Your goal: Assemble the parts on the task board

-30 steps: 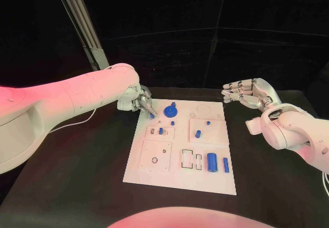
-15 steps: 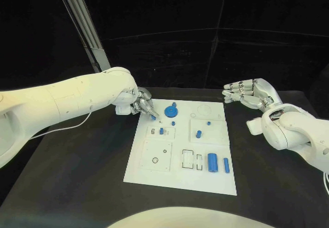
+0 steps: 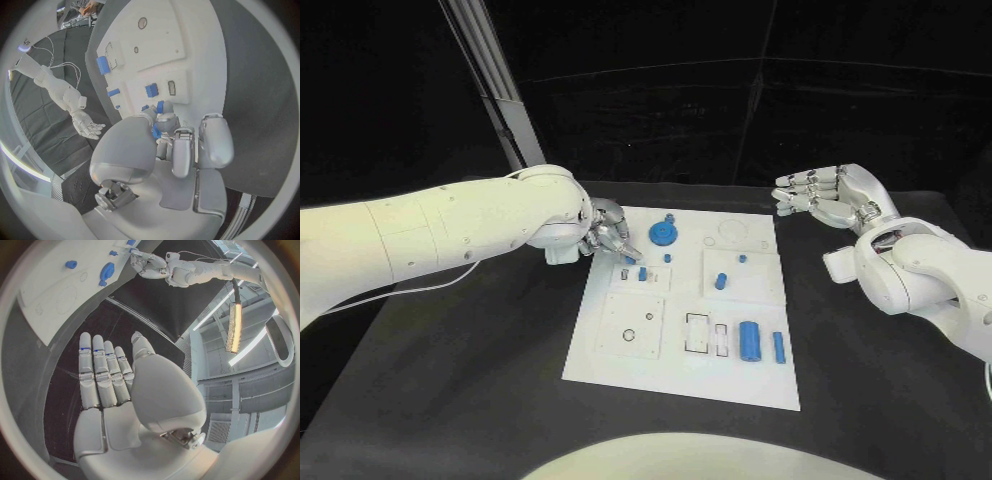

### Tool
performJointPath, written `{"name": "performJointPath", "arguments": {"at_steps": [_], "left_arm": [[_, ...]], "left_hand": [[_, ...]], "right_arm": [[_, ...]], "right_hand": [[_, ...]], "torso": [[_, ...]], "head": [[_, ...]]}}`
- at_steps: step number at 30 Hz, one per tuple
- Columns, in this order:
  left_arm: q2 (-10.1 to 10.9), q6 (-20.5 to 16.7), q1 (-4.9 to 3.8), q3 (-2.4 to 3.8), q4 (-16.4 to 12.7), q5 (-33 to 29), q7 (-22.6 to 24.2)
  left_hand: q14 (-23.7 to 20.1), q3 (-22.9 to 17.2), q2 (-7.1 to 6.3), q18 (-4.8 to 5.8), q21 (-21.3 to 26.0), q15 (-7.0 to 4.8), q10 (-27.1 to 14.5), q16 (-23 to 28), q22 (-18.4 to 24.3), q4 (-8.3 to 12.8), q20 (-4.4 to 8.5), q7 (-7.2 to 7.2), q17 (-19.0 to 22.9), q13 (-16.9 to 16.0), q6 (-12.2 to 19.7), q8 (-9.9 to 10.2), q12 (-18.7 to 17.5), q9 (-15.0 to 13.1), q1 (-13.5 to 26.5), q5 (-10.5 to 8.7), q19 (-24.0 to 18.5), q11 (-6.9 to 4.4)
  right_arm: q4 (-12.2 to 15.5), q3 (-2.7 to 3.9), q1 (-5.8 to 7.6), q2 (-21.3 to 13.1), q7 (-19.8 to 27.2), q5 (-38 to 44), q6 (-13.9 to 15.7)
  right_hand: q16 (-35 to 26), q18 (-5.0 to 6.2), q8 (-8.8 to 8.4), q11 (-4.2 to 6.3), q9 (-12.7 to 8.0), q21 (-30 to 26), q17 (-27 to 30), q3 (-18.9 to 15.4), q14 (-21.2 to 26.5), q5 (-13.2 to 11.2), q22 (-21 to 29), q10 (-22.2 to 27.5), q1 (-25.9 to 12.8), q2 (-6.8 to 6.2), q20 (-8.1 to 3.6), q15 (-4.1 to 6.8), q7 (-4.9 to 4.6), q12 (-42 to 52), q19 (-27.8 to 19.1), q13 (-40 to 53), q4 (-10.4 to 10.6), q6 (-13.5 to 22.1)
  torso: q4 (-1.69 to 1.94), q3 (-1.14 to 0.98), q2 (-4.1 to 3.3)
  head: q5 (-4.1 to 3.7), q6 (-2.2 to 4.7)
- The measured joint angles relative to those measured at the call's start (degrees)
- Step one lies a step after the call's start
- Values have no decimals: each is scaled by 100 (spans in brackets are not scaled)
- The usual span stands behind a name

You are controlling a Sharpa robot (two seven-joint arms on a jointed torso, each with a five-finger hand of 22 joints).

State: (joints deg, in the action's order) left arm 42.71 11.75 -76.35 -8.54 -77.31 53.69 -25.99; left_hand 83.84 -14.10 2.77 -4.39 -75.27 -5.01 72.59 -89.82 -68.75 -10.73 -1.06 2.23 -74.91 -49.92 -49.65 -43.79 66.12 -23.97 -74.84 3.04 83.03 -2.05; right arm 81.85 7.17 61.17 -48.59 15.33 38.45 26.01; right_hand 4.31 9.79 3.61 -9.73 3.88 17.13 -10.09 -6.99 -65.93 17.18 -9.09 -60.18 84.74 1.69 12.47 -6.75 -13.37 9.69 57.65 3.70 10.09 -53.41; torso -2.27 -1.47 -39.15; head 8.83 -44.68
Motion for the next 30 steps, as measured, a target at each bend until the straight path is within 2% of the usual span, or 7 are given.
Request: {"name": "performJointPath", "arguments": {"at_steps": [11,20,30], "left_arm": [[242,-184,40,-13,-334,404,-93],[283,-173,46,-39,-444,601,-179],[308,-21,47,-49,-538,680,-219]], "left_hand": [[0,-40,-44,0,0,0,20,0,1,7,0,-20,0,-18,-23,-23,22,-7,46,-1,0,-20],[0,-121,-90,0,0,0,20,0,-15,56,0,-19,0,-22,-23,-23,22,-21,93,-17,0,-20],[0,-190,-117,-1,-23,0,40,0,-14,94,0,-17,0,-43,-23,-18,49,-20,120,-18,0,0]], "right_arm": [[-19,-1,0,2,-3,-2,-10],[-27,-1,-1,17,-3,-2,-14],[-36,-2,-1,20,-3,-2,-19]], "right_hand": [[0,0,0,0,0,0,0,0,0,0,0,0,0,0,0,0,0,0,0,0,0,0],[0,0,0,0,0,0,-1,0,0,0,-1,0,0,0,0,0,0,0,0,0,0,0],[0,-1,0,0,0,0,-1,0,0,0,-1,0,0,0,0,0,0,0,0,0,0,0]], "torso": [[-10,-1,-4],[-16,0,-12],[-18,-2,-8]], "head": [[13,-17],[22,-63],[19,-83]]}}
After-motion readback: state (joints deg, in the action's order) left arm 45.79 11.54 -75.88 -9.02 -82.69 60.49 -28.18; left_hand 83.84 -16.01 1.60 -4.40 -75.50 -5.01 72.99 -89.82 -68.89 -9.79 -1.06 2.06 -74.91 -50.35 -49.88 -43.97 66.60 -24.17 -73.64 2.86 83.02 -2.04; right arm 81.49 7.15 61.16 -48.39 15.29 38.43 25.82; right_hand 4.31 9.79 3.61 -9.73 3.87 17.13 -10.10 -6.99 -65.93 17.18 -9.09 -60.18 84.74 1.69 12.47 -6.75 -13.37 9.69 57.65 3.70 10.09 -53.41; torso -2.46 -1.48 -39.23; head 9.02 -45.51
